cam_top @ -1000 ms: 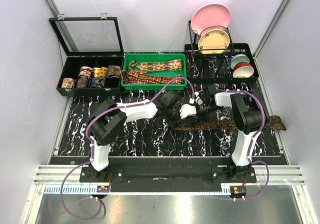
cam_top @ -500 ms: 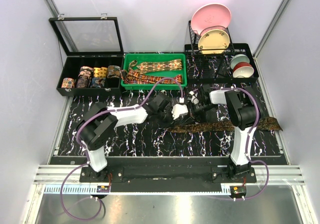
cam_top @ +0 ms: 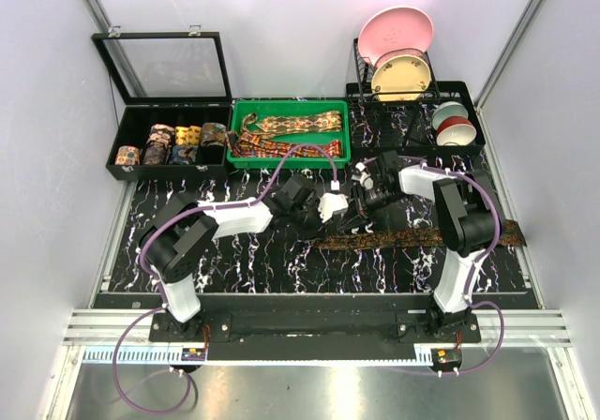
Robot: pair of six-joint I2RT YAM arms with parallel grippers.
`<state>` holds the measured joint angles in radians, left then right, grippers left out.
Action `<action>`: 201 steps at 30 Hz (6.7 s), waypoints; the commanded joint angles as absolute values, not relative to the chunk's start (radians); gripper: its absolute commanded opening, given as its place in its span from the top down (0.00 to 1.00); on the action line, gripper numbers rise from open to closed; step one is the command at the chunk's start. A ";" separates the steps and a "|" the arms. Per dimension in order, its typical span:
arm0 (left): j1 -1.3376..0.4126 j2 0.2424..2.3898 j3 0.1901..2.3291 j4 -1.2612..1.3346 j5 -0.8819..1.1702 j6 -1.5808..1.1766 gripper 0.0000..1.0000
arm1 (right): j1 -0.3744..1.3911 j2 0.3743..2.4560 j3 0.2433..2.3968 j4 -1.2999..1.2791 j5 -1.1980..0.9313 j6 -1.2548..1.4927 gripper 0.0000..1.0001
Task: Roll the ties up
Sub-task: Roll the tie at the center of the board.
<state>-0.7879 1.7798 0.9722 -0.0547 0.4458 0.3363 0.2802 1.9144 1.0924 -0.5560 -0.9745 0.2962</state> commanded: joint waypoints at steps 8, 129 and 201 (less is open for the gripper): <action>-0.776 1.812 0.914 0.063 0.419 0.238 0.82 | 0.327 1.954 1.002 -0.525 -0.934 0.351 0.94; -0.782 1.822 0.971 0.051 0.589 0.451 0.24 | 0.339 1.941 1.031 -0.422 -0.764 0.327 1.00; -0.779 1.899 0.951 0.117 0.640 0.420 0.59 | 0.360 1.968 1.048 -0.379 -0.744 0.304 1.00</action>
